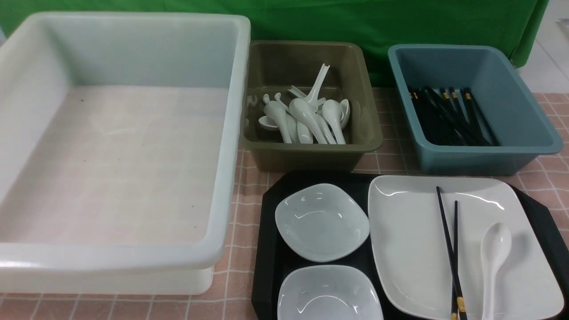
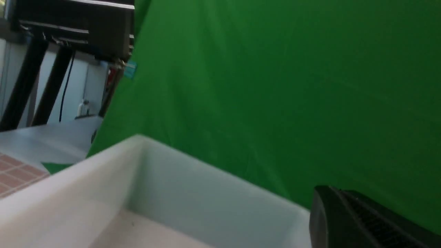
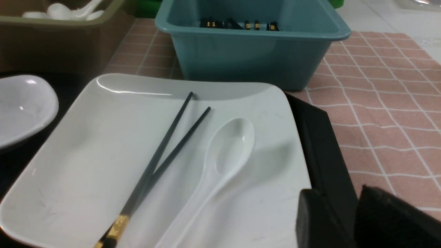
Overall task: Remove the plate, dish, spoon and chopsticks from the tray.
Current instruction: Use the right arm to grab a soup spoon from the plate
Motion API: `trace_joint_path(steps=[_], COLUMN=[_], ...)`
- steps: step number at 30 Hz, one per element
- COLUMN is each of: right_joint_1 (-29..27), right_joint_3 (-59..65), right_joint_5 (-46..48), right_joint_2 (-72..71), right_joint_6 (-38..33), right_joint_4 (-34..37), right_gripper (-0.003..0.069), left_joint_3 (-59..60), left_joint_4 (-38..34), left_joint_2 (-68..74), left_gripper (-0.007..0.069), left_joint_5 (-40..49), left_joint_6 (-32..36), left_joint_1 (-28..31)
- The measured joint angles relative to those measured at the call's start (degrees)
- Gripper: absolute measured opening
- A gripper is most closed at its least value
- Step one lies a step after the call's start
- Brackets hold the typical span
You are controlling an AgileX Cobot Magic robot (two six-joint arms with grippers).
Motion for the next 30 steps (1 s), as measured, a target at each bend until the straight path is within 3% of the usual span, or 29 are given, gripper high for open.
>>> trace_joint_path(steps=[2, 4, 7, 8, 9, 11, 14, 16, 17, 20, 23, 27, 28, 29, 30], right_joint_1=[0.0, 0.0, 0.0, 0.0, 0.0, 0.0, 0.0, 0.0, 0.0, 1.2, 4.4, 8.8, 8.8, 10.5, 10.6], right_joint_3=[0.1, 0.6, 0.6, 0.6, 0.6, 0.6, 0.6, 0.6, 0.6, -2.2, -13.6, -27.5, -27.5, -33.2, -33.8], right_joint_5=[-1.2, -5.6, -12.6, -17.1, -19.9, -21.8, -24.8, -25.7, -26.6, -20.3, -2.5, 17.8, 18.8, 28.3, 29.3], right_joint_2=[0.0, 0.0, 0.0, 0.0, 0.0, 0.0, 0.0, 0.0, 0.0, 0.1, 4.9, 18.2, 18.2, 25.9, 26.7], right_joint_6=[0.8, 6.9, 18.0, 25.0, 29.8, 32.1, 35.1, 36.0, 36.8, 37.2, 30.9, 19.8, 19.3, 16.5, 15.9], right_joint_4=[0.9, 6.0, 11.7, 13.6, 14.4, 14.9, 15.4, 15.5, 15.3, 14.1, 12.7, 11.8, 11.7, 11.0, 10.6], right_gripper=[0.0241, 0.0241, 0.0241, 0.0241, 0.0241, 0.0241, 0.0239, 0.0237, 0.0235, 0.0223, 0.0144, 0.0051, 0.0051, 0.0035, 0.0034], left_joint_3=[0.0, 0.0, -0.1, -1.8, -4.7, -8.8, -25.3, -30.7, -36.1, -47.3, -58.6, -62.6, -62.6, -62.8, -62.8], left_joint_4=[-0.1, 0.2, 2.0, 2.9, 3.9, 5.6, 14.0, 15.8, 16.7, 15.9, 11.1, 5.7, 5.6, 4.7, 4.7], left_joint_2=[0.0, 0.0, 0.0, 0.0, 0.2, 0.8, 7.0, 9.6, 13.8, 23.0, 35.4, 47.3, 48.5, 53.0, 53.6], left_gripper=[0.0022, 0.0022, 0.0022, 0.0022, 0.0022, 0.0022, 0.0022, 0.0022, 0.0022, 0.0022, 0.0022, 0.0022, 0.0022, 0.0022, 0.0022], left_joint_5=[-3.6, -9.3, -16.2, -17.1, -14.8, -10.3, 10.8, 16.6, 24.9, 40.4, 59.4, 71.6, 72.4, 74.7, 75.0], left_joint_6=[-2.1, -7.4, -16.0, -20.0, -21.9, -22.6, -22.9, -22.9, -22.3, -16.7, -5.9, 4.8, 5.3, 8.2, 8.4], left_joint_1=[0.0, 0.0, 0.0, 0.0, 0.0, 0.0, 0.0, 0.0, 0.0, 0.0, 0.0, 0.0, 0.0, 0.0, 0.0])
